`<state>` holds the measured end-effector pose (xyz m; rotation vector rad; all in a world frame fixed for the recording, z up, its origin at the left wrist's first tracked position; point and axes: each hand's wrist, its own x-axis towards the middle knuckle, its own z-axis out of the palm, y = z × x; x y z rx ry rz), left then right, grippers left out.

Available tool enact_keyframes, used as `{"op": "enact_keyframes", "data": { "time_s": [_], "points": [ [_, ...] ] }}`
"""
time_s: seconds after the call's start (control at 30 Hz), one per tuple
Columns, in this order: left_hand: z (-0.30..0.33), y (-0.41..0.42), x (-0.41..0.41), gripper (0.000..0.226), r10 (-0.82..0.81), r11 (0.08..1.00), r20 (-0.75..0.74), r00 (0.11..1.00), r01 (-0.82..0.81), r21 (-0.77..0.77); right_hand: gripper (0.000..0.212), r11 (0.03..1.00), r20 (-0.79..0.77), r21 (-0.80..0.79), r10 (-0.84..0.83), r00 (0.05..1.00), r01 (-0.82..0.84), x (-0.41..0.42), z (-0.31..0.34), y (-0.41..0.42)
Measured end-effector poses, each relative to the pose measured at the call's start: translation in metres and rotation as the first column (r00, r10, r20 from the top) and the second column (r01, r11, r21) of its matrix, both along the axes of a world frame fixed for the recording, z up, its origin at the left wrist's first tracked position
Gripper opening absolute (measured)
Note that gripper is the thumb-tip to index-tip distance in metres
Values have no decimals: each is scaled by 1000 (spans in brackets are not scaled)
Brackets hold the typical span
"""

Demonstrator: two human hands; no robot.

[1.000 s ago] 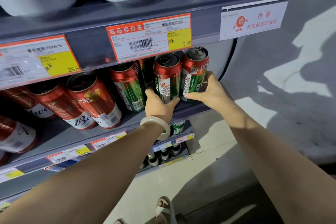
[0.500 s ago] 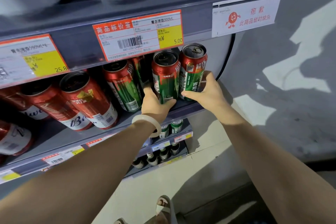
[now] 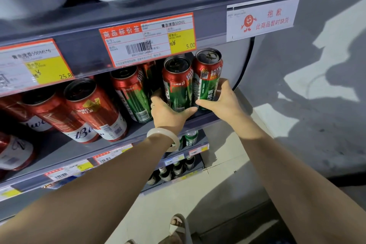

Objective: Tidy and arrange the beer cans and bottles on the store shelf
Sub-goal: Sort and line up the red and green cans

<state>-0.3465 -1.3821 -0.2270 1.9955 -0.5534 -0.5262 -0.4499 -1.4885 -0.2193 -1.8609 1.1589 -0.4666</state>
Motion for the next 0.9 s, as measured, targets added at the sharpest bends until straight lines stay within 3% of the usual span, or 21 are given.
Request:
{"op": "enact_keyframes", "data": {
  "time_s": [0.1,0.23,0.47,0.73,0.9],
  "points": [
    [7,-3,-8,75,68,997,48,997,-69,30,71,1000,-10,-8,12,1000,-12,0,-1,-1],
    [15,3,3,50,-71,995,-16,997,72,67,76,997,20,32,62,998,-63,-4,-1,-8],
    [18,5,6,59,-97,987,-67,993,105,122,77,995,7,41,89,996,-89,-6,1,-9],
    [15,19,5,56,-146,988,17,989,145,46,78,995,9,41,94,995,-95,-3,-5,-4],
    [16,23,3,58,-103,990,94,990,93,108,78,994,28,44,98,995,-99,1,-5,5]
  ]
}}
